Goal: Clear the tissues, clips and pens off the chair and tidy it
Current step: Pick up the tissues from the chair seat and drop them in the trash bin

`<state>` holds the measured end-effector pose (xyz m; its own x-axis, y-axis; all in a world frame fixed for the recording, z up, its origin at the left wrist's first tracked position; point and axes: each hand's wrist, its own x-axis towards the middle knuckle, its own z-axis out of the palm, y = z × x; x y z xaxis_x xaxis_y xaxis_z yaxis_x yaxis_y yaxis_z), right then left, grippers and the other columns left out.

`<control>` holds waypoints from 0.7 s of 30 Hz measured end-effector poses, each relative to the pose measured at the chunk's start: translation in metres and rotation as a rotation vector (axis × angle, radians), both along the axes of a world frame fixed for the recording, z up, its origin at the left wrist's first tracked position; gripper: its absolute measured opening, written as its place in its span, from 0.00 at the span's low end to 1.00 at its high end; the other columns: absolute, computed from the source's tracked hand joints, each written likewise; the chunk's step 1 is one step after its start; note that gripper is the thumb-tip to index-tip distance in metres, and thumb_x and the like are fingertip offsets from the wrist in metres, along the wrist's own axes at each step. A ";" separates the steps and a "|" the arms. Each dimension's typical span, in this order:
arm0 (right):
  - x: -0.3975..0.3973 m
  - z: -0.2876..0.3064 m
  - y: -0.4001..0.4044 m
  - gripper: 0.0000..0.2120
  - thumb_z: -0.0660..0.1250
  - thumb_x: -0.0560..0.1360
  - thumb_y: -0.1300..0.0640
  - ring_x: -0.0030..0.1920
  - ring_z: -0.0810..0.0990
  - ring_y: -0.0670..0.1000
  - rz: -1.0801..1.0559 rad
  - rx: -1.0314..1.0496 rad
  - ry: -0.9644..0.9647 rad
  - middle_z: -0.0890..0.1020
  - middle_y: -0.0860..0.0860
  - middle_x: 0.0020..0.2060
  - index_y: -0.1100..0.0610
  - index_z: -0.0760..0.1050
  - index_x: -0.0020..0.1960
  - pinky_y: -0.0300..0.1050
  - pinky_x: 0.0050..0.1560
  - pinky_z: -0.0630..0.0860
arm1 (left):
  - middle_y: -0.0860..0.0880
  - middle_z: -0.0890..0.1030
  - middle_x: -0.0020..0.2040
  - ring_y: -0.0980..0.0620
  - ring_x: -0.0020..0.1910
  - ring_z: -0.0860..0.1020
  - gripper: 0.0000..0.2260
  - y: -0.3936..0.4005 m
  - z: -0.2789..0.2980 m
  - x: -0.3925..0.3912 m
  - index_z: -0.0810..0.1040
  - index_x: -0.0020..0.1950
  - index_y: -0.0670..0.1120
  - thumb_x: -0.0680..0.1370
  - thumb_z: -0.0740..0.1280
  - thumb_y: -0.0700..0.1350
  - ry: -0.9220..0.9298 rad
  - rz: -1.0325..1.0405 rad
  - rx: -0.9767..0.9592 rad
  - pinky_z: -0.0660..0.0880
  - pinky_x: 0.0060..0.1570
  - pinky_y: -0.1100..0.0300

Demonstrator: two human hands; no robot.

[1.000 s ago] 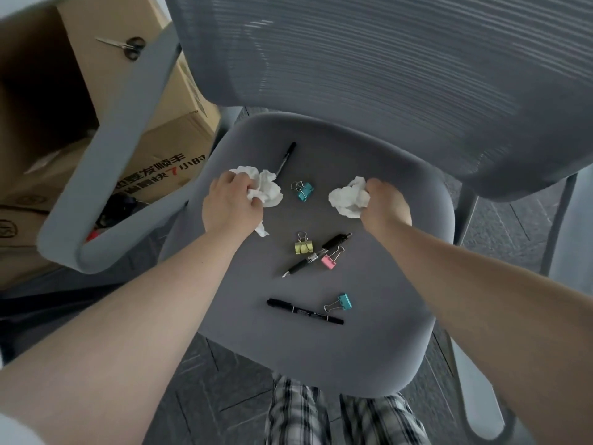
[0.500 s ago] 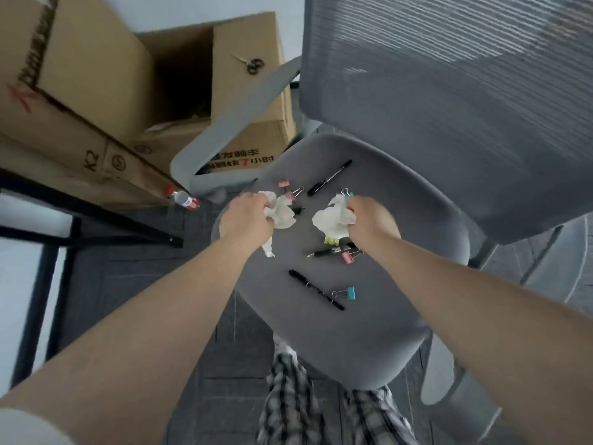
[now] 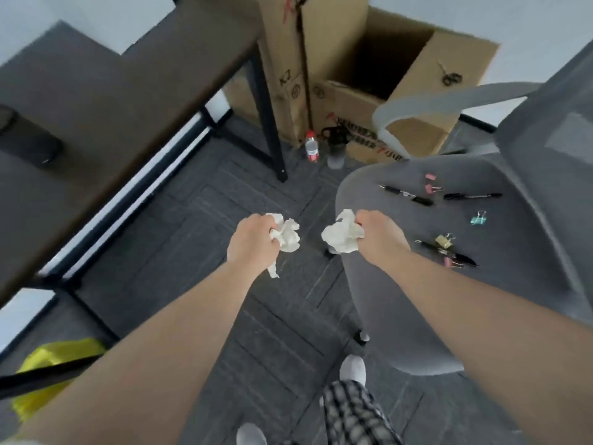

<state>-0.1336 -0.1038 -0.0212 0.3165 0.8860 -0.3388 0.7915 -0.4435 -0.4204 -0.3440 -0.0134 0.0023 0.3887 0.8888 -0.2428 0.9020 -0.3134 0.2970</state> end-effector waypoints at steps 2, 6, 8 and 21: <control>-0.045 0.002 0.012 0.06 0.60 0.72 0.66 0.50 0.76 0.61 0.097 0.020 0.010 0.77 0.58 0.48 0.57 0.69 0.46 0.46 0.40 0.65 | 0.48 0.72 0.41 0.46 0.43 0.72 0.05 -0.006 0.003 -0.053 0.74 0.42 0.43 0.72 0.60 0.37 0.016 0.085 0.011 0.67 0.33 0.56; -0.144 0.011 0.020 0.09 0.59 0.72 0.67 0.45 0.72 0.58 0.287 0.027 -0.006 0.71 0.54 0.43 0.55 0.64 0.44 0.46 0.40 0.64 | 0.48 0.73 0.41 0.45 0.44 0.74 0.08 -0.034 0.005 -0.164 0.76 0.46 0.43 0.72 0.59 0.37 0.006 0.245 0.004 0.68 0.34 0.56; -0.200 0.014 0.016 0.07 0.59 0.73 0.67 0.43 0.70 0.57 0.369 0.051 -0.028 0.70 0.53 0.42 0.57 0.67 0.45 0.47 0.40 0.64 | 0.48 0.72 0.43 0.46 0.45 0.74 0.08 -0.059 0.008 -0.222 0.76 0.48 0.44 0.73 0.59 0.38 -0.009 0.333 -0.007 0.69 0.37 0.55; -0.609 0.012 -0.078 0.09 0.57 0.72 0.68 0.40 0.70 0.56 0.818 0.008 0.052 0.71 0.53 0.39 0.56 0.62 0.41 0.46 0.35 0.63 | 0.44 0.76 0.50 0.43 0.54 0.72 0.08 -0.249 0.004 -0.594 0.76 0.52 0.42 0.76 0.60 0.40 0.045 0.641 -0.067 0.71 0.46 0.51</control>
